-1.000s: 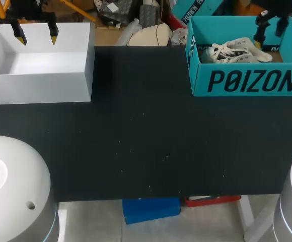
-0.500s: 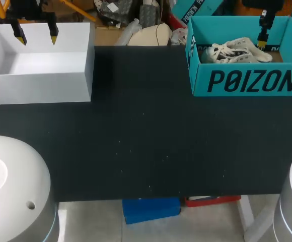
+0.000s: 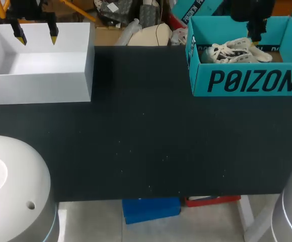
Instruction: Take the shoe out of the shoebox, open the shoe tongue, remove and reinsert the insole, then place the shoe into the shoebox
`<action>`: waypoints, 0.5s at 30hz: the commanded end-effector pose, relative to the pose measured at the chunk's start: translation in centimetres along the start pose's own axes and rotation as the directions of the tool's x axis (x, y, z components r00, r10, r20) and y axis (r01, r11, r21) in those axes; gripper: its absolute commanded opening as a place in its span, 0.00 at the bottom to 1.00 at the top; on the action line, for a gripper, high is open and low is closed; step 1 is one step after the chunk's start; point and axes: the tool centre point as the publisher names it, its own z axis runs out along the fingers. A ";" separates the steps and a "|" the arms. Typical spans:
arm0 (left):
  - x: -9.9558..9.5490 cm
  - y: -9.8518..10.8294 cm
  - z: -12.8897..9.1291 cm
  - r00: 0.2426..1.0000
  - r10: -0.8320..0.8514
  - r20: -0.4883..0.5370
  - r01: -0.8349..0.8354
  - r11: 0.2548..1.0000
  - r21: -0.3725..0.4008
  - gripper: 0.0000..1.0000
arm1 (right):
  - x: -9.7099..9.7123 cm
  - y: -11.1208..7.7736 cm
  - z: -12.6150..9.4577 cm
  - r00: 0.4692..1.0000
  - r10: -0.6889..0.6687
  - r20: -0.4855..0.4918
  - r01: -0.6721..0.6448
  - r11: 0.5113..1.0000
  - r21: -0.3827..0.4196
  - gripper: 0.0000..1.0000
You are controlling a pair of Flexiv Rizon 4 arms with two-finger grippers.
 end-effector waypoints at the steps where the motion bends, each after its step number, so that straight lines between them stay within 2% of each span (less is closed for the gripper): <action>1: 0.1 0.1 0.0 1.000 -0.003 0.003 0.003 1.000 -0.001 1.00 | 0.3 0.0 3.2 0.990 -0.139 0.035 0.140 0.990 -0.013 0.38; 6: 0.1 0.1 0.0 1.000 -0.003 0.003 0.003 1.000 -0.001 1.00 | -0.2 -0.4 5.0 0.990 -0.143 0.021 0.143 0.990 -0.017 0.34; 15: 0.1 0.1 0.0 1.000 -0.003 0.003 0.003 1.000 -0.001 1.00 | -2.0 -0.9 6.5 0.989 -0.145 0.007 0.145 0.989 -0.019 0.36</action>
